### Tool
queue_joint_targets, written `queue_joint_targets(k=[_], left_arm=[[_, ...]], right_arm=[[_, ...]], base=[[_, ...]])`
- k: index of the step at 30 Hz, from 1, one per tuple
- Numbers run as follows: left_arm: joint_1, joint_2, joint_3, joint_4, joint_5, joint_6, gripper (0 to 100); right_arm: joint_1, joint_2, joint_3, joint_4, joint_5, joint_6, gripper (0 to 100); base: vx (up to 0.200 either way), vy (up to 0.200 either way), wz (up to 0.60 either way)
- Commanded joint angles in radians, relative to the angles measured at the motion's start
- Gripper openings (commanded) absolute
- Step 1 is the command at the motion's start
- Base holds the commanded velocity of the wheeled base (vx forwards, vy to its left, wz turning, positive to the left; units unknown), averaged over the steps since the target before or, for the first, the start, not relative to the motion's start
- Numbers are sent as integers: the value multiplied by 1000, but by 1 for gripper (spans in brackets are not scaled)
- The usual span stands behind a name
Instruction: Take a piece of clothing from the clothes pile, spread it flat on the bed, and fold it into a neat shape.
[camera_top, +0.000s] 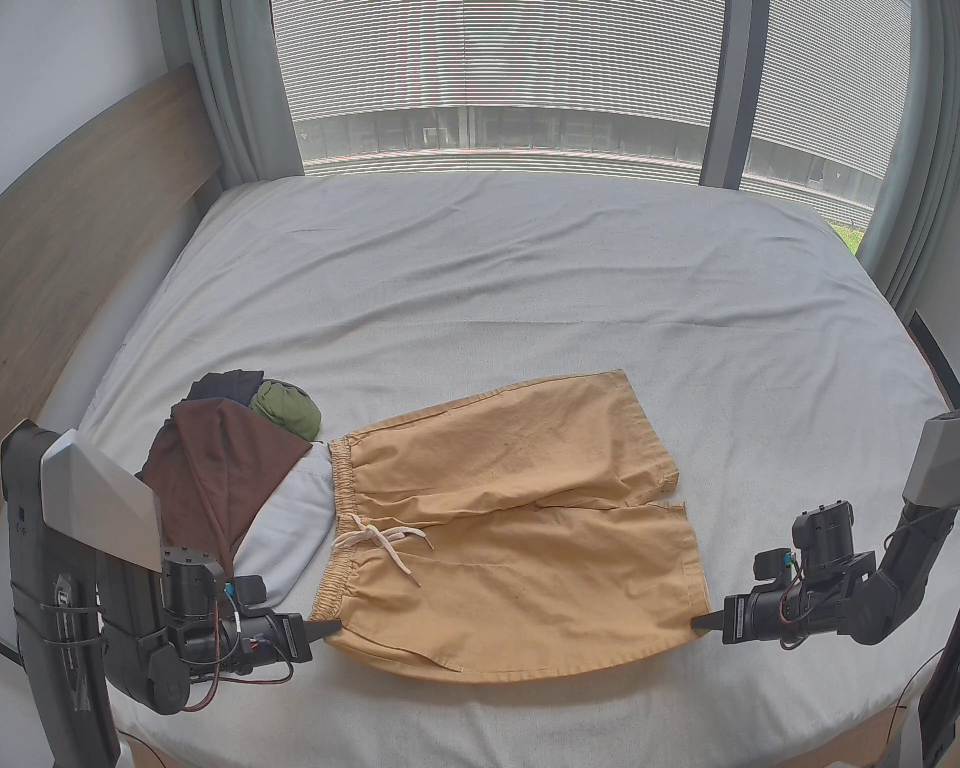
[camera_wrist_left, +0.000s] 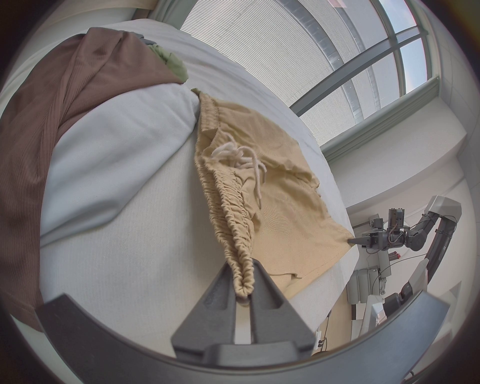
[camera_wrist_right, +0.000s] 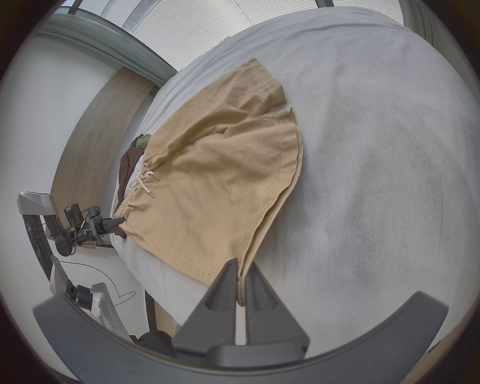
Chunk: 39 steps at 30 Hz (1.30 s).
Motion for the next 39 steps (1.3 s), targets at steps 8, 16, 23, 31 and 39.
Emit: queue_joint_targets(k=[8,16,23,31,39], left_arm=[[-33,-76,-105,-3,7,-80,0],[-27,-93,-156,-3,14,-116,0],[-21,-119,-193,-3,31,-155,0],[-21,-129,-228,-3,65,-182,0],[-25,-123,-272,-3,97,-227,0]], right_arm=[[-2,-103,-66,-5,15,63,0],[-5,-124,-120,-13,15,108,0],[-4,-115,-149,-76,12,138,0],[-4,-103,-273,-85,5,206,0],[-5,-88,-387,-31,6,206,0]], base=[[0,0,0],[0,0,0],[0,0,0],[0,0,0],[0,0,0]])
